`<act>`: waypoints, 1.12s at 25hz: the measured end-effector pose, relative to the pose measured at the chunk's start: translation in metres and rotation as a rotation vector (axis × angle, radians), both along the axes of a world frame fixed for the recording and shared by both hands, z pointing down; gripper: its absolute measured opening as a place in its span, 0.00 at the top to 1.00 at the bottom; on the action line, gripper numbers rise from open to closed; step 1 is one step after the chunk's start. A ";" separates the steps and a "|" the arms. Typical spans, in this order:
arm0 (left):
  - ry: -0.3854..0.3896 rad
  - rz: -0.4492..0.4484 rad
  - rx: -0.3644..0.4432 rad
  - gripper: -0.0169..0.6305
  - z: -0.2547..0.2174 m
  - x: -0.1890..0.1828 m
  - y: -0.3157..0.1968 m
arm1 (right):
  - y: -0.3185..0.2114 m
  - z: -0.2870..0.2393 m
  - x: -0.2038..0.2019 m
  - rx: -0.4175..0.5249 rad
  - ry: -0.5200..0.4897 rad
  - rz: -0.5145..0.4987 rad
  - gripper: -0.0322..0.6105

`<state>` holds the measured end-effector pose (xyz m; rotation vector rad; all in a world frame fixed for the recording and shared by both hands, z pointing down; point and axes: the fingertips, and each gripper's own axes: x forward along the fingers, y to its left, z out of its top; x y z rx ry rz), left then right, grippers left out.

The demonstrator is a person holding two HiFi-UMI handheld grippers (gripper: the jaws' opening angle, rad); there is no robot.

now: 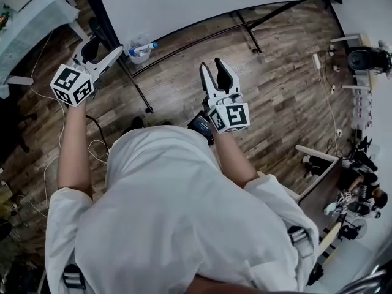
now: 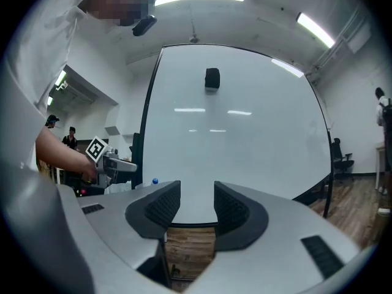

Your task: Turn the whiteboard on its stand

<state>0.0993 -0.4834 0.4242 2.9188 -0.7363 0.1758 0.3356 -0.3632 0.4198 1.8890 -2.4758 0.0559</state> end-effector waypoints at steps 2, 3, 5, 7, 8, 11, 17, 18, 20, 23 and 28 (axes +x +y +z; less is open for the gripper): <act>0.001 0.003 -0.005 0.55 0.000 0.001 -0.002 | 0.002 -0.001 0.003 0.003 0.002 0.014 0.69; 0.003 0.002 -0.008 0.55 0.000 0.002 -0.004 | 0.003 -0.001 0.005 0.003 0.003 0.020 0.69; 0.012 0.004 -0.017 0.55 0.002 0.004 -0.006 | 0.005 0.001 0.009 -0.002 0.006 0.034 0.70; 0.015 0.004 -0.024 0.57 0.004 0.007 -0.009 | 0.006 0.004 0.014 -0.006 0.014 0.049 0.72; 0.011 0.003 -0.025 0.58 0.004 0.008 -0.010 | 0.007 0.005 0.015 -0.007 0.016 0.055 0.73; -0.007 -0.002 -0.029 0.59 0.005 0.011 -0.012 | 0.009 0.006 0.020 -0.005 0.013 0.073 0.73; -0.023 -0.030 -0.015 0.67 0.007 0.009 -0.015 | 0.014 0.008 0.025 -0.010 -0.001 0.086 0.74; -0.025 -0.032 -0.014 0.67 0.007 0.009 -0.015 | 0.015 0.009 0.026 -0.011 -0.002 0.087 0.74; -0.038 -0.035 -0.009 0.68 0.007 0.008 -0.015 | 0.017 0.008 0.026 -0.010 -0.004 0.085 0.76; -0.042 -0.039 -0.002 0.68 0.006 0.009 -0.015 | 0.017 0.006 0.026 -0.005 0.000 0.072 0.77; -0.049 -0.050 0.017 0.69 0.005 0.009 -0.013 | 0.019 0.007 0.021 -0.008 0.001 0.039 0.79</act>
